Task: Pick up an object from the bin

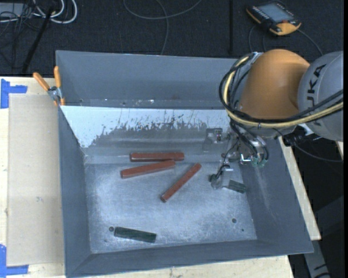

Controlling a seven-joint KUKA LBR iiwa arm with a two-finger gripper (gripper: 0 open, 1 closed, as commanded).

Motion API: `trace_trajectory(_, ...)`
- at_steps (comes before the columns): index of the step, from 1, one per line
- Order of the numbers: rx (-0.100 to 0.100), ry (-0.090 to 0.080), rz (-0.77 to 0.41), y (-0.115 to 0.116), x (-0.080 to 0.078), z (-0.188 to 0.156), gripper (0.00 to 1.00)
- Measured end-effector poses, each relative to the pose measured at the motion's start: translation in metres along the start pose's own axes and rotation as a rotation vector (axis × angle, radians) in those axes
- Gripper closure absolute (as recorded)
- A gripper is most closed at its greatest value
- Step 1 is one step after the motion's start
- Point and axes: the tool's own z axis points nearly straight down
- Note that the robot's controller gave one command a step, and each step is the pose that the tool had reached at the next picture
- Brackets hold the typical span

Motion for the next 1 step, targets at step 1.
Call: trace_trajectory(1, 0.000, -0.008, 0.000, 0.0001, -0.0016, -0.0045, 0.00)
